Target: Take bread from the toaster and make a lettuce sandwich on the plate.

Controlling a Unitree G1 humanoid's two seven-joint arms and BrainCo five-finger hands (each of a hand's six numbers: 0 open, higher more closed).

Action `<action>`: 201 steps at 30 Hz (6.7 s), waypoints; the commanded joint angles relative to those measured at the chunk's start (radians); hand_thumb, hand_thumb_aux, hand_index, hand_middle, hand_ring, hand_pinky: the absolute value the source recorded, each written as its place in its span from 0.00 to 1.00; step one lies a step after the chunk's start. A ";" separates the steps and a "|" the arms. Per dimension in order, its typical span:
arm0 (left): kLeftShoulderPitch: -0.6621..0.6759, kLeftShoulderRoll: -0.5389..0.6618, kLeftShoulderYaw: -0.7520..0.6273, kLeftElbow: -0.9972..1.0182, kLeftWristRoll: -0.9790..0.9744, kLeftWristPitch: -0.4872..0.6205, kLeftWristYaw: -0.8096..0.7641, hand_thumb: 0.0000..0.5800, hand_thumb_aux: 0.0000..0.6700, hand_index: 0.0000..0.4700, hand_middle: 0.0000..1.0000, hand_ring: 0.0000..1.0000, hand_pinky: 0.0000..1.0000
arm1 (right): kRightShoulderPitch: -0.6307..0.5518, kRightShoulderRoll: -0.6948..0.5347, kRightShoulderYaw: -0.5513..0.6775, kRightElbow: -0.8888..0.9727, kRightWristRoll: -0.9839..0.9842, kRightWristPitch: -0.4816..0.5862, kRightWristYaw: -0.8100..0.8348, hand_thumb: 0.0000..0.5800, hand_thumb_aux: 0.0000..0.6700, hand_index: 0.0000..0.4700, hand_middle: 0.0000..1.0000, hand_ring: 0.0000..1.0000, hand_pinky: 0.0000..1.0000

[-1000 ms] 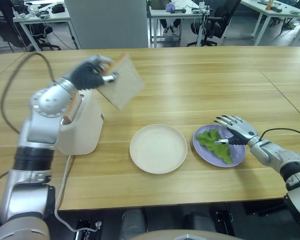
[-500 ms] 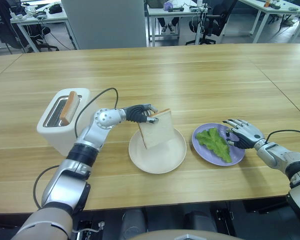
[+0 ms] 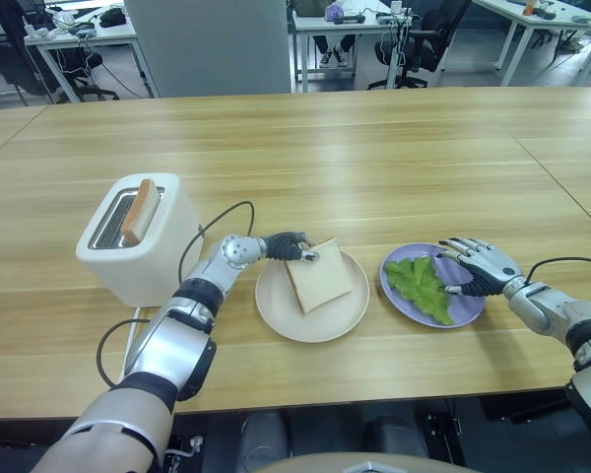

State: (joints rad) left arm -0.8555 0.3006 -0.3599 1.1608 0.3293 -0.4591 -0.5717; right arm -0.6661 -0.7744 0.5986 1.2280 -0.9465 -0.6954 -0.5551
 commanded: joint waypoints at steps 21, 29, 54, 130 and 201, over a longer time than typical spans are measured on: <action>-0.105 0.060 -0.185 0.010 0.313 -0.087 0.313 0.00 0.00 0.00 0.96 0.96 0.96 | -0.019 0.025 0.061 0.012 -0.001 -0.018 0.062 0.13 0.07 0.07 0.00 0.00 0.00; -0.118 0.151 -0.150 -0.104 0.309 -0.097 0.369 0.00 0.00 0.00 0.00 0.00 0.00 | -0.023 0.055 0.091 0.031 -0.003 -0.005 0.095 0.99 0.91 0.89 0.00 0.00 0.00; 0.482 0.755 0.318 -0.962 0.414 0.537 0.310 0.00 0.00 0.00 0.00 0.00 0.00 | -0.083 0.042 -0.017 -0.357 0.073 -0.111 0.092 1.00 1.00 0.98 0.00 0.00 0.00; 0.352 0.686 0.381 -1.136 0.342 0.570 0.370 1.00 1.00 0.98 1.00 1.00 1.00 | -0.127 0.363 0.099 -0.313 -0.021 -0.042 0.190 0.00 0.00 0.00 0.00 0.00 0.00; -0.112 0.106 -0.178 -0.174 0.382 -0.118 0.478 0.00 0.00 0.00 0.00 0.00 0.00 | 0.251 0.201 -0.037 -0.777 0.283 -0.028 0.962 0.00 0.00 0.00 0.00 0.00 0.00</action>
State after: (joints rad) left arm -0.9224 0.3802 -0.5214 1.0400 0.6383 -0.5579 -0.2108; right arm -0.4302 -0.5701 0.5192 0.4050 -0.6458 -0.7458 0.3361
